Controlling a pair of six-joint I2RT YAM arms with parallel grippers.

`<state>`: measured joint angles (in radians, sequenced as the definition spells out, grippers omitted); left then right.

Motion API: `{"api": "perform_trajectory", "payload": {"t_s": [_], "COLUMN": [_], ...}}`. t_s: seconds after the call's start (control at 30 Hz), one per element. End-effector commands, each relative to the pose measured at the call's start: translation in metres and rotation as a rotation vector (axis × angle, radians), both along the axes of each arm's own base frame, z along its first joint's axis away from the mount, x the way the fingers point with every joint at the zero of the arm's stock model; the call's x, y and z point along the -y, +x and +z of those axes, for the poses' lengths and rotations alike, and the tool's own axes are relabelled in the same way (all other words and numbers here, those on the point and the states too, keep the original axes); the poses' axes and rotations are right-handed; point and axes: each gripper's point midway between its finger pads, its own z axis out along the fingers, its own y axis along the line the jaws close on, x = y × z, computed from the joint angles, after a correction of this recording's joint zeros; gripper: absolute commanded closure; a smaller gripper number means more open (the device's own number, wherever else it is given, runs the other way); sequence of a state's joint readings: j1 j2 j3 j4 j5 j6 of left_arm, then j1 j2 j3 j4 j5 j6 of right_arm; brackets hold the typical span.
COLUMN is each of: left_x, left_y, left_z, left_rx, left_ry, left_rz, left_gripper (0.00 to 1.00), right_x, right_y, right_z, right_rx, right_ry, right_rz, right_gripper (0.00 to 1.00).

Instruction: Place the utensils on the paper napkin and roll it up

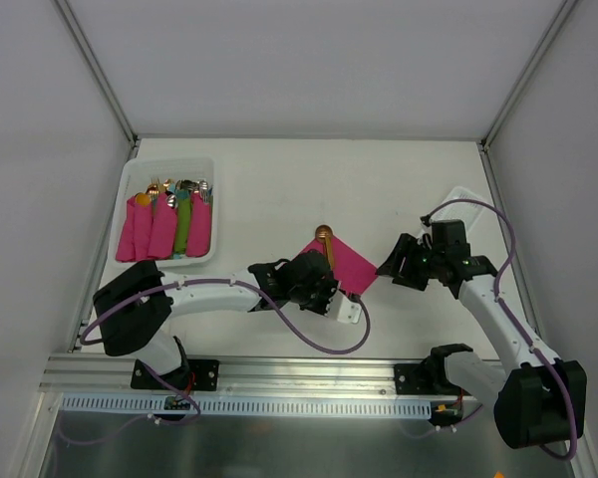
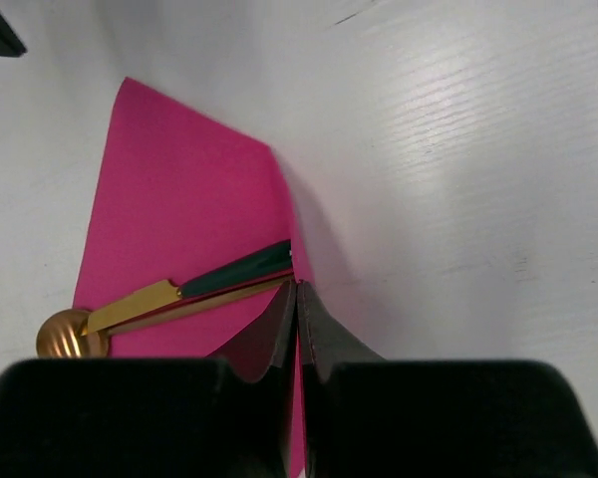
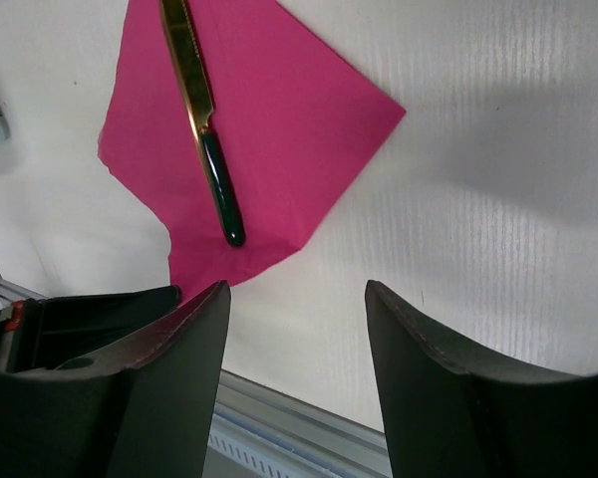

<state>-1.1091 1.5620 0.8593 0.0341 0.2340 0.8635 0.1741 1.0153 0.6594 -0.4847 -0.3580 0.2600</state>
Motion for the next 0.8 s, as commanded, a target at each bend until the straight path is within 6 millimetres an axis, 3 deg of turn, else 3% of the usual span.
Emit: {"api": "perform_trajectory", "payload": {"t_s": [0.0, 0.13, 0.3, 0.5, 0.77], "left_x": [0.005, 0.009, 0.008, 0.012, 0.011], "left_y": [0.005, 0.031, 0.051, 0.05, 0.067], "left_z": [0.021, 0.029, 0.016, 0.001, -0.013], "left_rx": [-0.099, -0.11, -0.168, -0.205, -0.244], "left_ry": [-0.052, -0.072, -0.048, -0.026, -0.008], "left_rz": [0.046, 0.088, 0.13, 0.123, 0.185], "left_gripper": [1.0, 1.0, 1.0, 1.0, 1.0], "right_x": [-0.003, -0.005, -0.014, -0.031, -0.069], "right_y": [-0.003, -0.004, -0.007, -0.007, -0.01], "right_z": [0.0, -0.004, -0.011, -0.01, -0.013], "right_rx": [-0.006, -0.015, -0.041, -0.043, -0.055], "right_ry": [0.015, 0.028, 0.076, 0.157, 0.223], "right_rz": [0.031, 0.043, 0.061, 0.089, 0.153], "right_gripper": [0.4, 0.43, 0.56, 0.71, 0.73]}}
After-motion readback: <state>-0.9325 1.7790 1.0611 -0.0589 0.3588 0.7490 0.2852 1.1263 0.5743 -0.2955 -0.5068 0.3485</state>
